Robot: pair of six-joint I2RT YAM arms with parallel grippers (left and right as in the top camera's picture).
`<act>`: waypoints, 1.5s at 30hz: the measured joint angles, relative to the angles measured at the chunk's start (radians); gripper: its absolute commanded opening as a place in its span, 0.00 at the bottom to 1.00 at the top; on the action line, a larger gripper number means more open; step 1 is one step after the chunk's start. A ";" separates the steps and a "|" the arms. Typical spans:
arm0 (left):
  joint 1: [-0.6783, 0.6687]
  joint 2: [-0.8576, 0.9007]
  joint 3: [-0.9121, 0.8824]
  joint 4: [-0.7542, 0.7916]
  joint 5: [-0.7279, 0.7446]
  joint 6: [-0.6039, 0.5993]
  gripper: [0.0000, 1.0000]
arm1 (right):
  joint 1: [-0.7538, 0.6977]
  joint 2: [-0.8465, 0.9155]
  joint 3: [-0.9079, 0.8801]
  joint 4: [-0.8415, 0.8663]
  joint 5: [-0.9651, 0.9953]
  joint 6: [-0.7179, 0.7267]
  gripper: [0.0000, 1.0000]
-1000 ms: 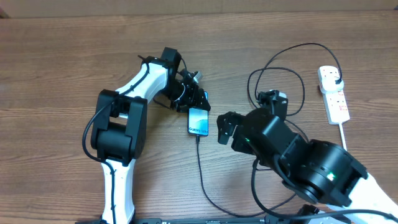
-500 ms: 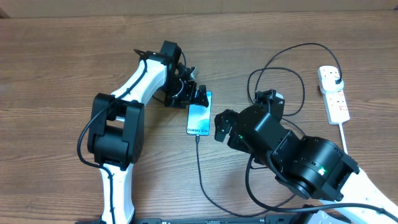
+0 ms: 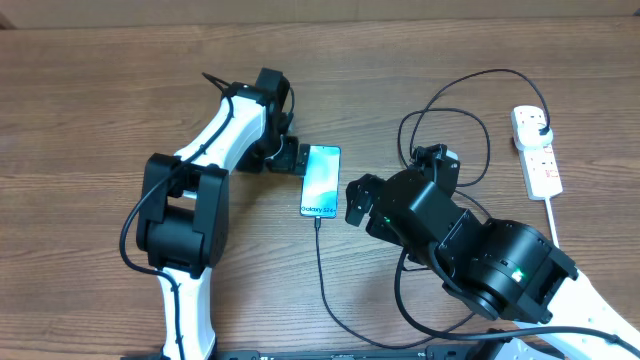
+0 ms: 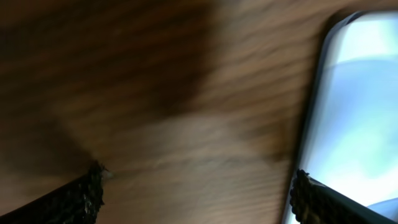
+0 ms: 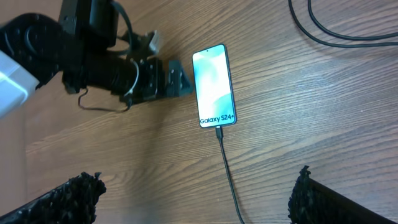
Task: Plug charger to phone and switch on socket
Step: 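Open the left gripper and retract the left arm from the phone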
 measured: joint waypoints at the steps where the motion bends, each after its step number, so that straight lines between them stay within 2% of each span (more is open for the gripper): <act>1: 0.000 -0.011 -0.009 -0.010 -0.022 0.000 1.00 | 0.000 0.000 0.000 -0.001 0.002 0.005 1.00; 7: 0.002 -0.203 -0.023 -0.025 -0.090 -0.004 1.00 | 0.000 0.000 0.000 -0.054 0.029 0.069 1.00; 18: 0.002 -0.747 -0.044 -0.067 -0.109 -0.003 0.99 | -0.014 0.000 -0.006 -0.333 0.201 0.360 1.00; 24: 0.002 -1.014 -0.145 -0.071 -0.126 -0.004 0.99 | -0.105 0.000 -0.056 -0.330 0.228 0.413 1.00; 30: 0.002 -1.285 -0.280 -0.092 -0.280 -0.007 1.00 | -0.211 0.001 -0.121 -0.286 0.218 0.428 1.00; 34: 0.002 -1.349 -0.299 -0.107 -0.328 -0.007 0.99 | -0.224 0.001 -0.159 -0.247 0.193 0.433 1.00; 45: 0.002 -1.362 -0.310 -0.106 -0.352 -0.007 1.00 | -0.230 0.001 -0.267 -0.195 0.152 0.440 1.00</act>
